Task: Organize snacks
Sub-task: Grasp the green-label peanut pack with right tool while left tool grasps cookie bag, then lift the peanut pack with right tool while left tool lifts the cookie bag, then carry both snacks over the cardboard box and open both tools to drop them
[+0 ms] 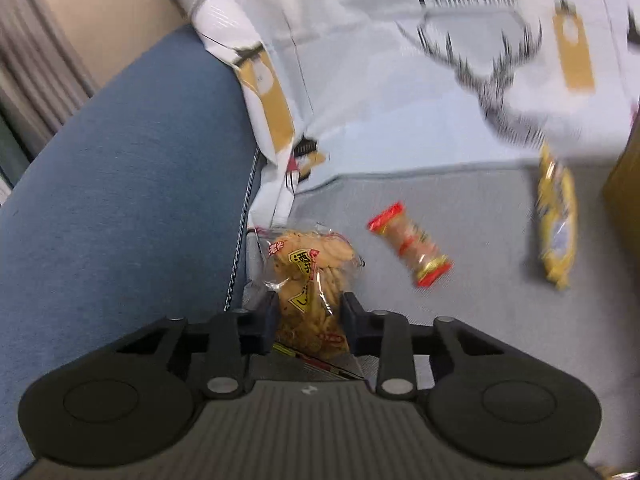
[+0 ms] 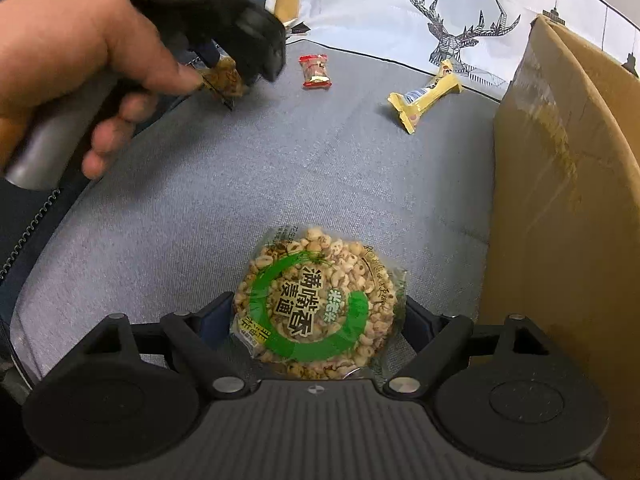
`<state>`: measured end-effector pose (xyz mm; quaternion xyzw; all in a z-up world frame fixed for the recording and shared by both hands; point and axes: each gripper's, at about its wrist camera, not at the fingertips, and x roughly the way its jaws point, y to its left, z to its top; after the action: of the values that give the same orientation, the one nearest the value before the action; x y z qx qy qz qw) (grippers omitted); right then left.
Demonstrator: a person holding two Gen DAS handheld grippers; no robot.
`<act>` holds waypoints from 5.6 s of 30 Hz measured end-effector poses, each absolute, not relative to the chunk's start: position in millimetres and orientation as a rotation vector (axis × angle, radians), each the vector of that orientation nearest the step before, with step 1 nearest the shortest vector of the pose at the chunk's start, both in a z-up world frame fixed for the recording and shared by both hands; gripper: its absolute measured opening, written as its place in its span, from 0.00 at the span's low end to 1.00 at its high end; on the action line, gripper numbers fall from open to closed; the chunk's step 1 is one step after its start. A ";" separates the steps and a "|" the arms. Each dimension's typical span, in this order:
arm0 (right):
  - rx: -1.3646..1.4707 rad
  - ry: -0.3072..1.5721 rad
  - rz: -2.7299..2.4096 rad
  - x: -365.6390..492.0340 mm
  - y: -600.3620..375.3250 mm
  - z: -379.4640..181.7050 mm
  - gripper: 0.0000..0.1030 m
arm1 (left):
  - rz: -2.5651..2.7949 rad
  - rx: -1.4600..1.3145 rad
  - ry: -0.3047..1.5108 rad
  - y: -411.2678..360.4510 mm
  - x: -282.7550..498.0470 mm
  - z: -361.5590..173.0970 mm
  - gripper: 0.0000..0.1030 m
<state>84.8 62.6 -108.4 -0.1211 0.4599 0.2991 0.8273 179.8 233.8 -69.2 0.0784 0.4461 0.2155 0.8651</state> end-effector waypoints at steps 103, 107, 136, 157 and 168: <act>0.022 0.553 0.551 89.2 -35.1 10.9 0.80 | 0.169 -0.505 0.847 226.9 166.1 -56.8 0.75; 0.049 0.542 0.532 94.4 -47.4 13.9 0.80 | 0.165 -0.443 0.796 209.4 186.6 -60.0 0.82; 0.073 0.561 0.482 108.7 -81.9 2.8 0.80 | 0.272 -0.387 0.774 187.5 188.8 -56.8 0.46; 0.164 0.458 0.169 119.2 -148.8 12.4 0.80 | -0.081 -0.341 0.443 75.3 146.0 39.3 0.46; 0.214 0.442 0.031 131.6 -178.3 6.5 0.80 | -0.209 -0.338 0.465 49.0 142.0 33.9 0.46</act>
<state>131.6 -178.3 6.5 0.1058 0.2190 0.0153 0.9698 142.0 49.0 33.9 -0.1662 0.2289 -0.1030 0.9536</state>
